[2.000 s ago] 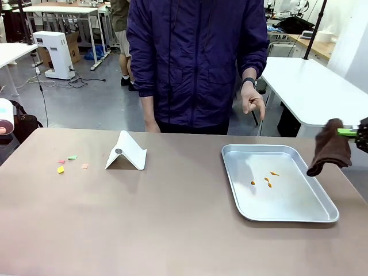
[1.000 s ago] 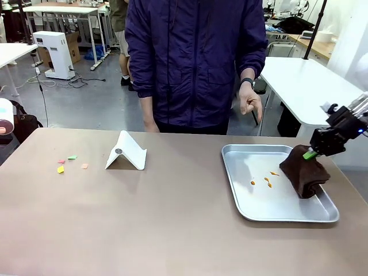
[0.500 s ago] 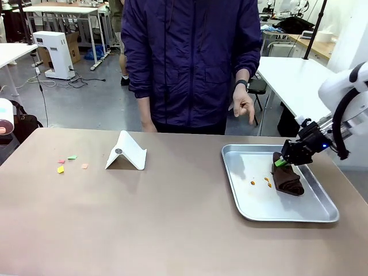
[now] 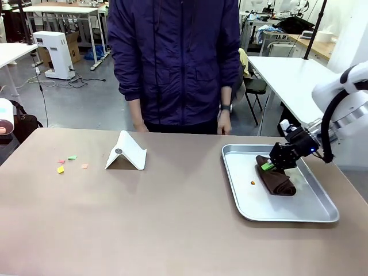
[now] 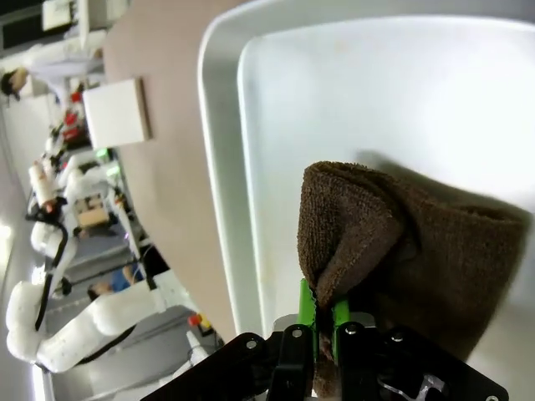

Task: Clean the surface of the table.
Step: If a person points to the right, clean the right side of the table with your right hand, and if they point to the left, clean the left side with your left hand.

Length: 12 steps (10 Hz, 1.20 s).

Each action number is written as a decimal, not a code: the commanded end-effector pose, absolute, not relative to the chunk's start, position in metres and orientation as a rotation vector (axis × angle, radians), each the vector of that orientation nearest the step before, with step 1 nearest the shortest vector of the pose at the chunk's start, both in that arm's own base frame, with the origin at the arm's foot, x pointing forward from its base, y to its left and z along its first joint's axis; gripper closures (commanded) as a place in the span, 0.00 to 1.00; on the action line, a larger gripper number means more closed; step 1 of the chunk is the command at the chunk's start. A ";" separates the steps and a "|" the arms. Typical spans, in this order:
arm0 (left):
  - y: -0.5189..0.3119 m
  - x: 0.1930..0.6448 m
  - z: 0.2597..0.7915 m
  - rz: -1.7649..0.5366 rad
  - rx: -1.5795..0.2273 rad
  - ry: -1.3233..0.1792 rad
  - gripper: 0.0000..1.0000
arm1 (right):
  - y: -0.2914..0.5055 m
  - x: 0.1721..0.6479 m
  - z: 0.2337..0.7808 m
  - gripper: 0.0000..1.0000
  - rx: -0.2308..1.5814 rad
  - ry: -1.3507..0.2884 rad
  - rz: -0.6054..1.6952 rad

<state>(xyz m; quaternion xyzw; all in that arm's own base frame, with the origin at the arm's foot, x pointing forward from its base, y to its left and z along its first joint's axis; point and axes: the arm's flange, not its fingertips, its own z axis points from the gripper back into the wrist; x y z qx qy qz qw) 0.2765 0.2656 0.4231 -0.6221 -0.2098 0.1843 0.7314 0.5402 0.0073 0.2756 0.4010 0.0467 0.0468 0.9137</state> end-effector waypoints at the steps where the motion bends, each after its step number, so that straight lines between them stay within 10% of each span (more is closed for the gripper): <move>1: 0.265 0.274 0.425 0.398 -1.364 -0.459 1.00 | 0.021 0.552 0.273 0.92 0.866 0.130 0.157; 12: 0.265 0.274 0.425 0.398 -1.364 -0.459 1.00 | 0.007 0.549 0.261 0.92 0.768 0.076 0.059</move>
